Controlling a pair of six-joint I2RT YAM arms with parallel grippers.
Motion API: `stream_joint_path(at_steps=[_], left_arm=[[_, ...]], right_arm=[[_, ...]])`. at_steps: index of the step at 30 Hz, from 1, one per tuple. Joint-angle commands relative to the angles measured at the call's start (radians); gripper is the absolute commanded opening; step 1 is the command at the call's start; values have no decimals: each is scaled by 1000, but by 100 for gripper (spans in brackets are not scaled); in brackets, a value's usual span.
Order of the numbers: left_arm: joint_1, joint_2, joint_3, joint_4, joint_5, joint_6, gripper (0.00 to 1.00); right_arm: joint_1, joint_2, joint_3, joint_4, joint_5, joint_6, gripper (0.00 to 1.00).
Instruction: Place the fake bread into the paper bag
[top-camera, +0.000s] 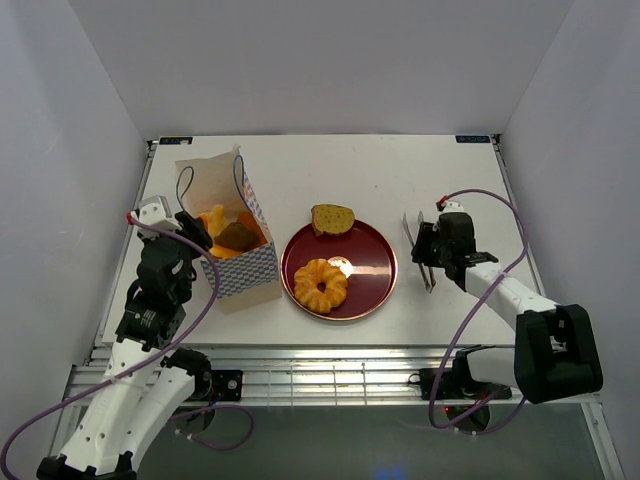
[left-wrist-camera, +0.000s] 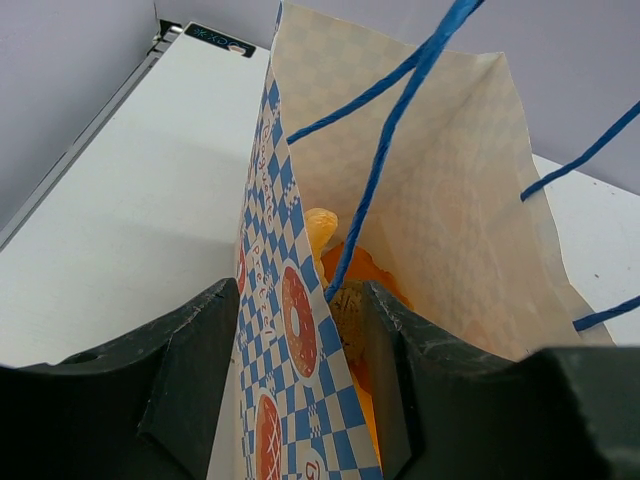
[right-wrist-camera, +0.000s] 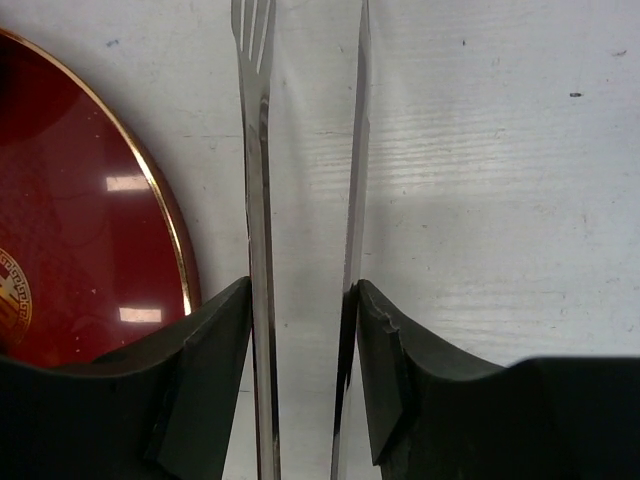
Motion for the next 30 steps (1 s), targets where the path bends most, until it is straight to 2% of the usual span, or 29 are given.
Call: stream_joint_path(at_steps=[1,10,14,19,30], left_arm=[[-5,-12,8,-13,14,5,63],[-7,-15,8,-13,5,5,63],[-5,-15,9,-14,8,5,64],[-7,-18,9,-14,9,7,70],[-10,-15,5,-17,-11,8,71]], right_arm=[[-20,37,8,64,-20,7,51],[-36,134,14,73,-52,13,54],[-36,140,19,66,-57,10,58],[-36,152,39,40,-69,8,66],[-36,149,102,-45,-110,11,71]])
